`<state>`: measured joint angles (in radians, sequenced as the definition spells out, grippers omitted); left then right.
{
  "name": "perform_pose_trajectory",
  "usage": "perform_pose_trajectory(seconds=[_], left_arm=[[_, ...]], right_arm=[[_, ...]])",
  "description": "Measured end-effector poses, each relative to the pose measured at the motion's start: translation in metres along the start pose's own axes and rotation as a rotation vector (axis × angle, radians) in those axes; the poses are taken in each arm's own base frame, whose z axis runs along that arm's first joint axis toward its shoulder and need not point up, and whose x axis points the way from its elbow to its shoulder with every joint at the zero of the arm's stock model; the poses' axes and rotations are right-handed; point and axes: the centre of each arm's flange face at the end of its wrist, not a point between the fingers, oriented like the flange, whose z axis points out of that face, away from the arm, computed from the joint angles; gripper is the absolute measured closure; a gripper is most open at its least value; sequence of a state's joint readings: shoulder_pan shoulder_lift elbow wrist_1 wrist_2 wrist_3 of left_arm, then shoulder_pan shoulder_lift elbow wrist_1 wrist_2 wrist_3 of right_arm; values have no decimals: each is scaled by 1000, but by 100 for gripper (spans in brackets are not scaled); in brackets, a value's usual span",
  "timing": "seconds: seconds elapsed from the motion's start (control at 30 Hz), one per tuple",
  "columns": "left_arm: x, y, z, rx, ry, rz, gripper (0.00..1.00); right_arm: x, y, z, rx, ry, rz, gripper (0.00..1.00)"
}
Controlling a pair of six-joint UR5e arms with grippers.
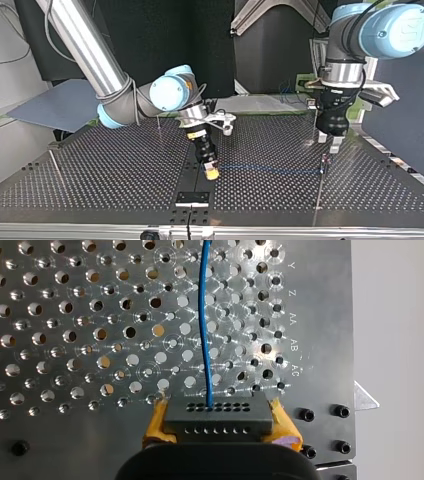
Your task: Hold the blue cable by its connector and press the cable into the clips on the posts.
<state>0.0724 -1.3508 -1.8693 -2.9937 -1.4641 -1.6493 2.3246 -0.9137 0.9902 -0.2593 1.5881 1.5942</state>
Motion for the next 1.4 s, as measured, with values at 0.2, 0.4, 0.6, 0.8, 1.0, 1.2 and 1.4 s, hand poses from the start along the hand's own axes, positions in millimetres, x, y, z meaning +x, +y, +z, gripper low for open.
perform_pose_trajectory(seconds=[0.2,0.4,0.6,0.8,1.0,1.2,1.4], left_arm=[[-1,-11,2,69,2,2,2],[-6,-20,8,85,-6,3,2],[-13,-29,11,83,-24,2,2],[-16,-41,21,74,-32,1,2],[-16,-62,37,72,-26,17,2],[-12,-87,52,71,-17,26,2],[17,-113,58,68,39,31,2]], right_arm=[[-3,6,0,-14,-8,-13,100],[-4,9,0,-19,-11,-21,100],[-4,9,0,-19,-11,-22,100],[-4,9,0,-19,-10,-22,100],[-5,5,-1,-15,-12,-21,100],[-6,8,-1,-18,-17,-23,100],[-7,11,-1,-22,-19,-26,100]])
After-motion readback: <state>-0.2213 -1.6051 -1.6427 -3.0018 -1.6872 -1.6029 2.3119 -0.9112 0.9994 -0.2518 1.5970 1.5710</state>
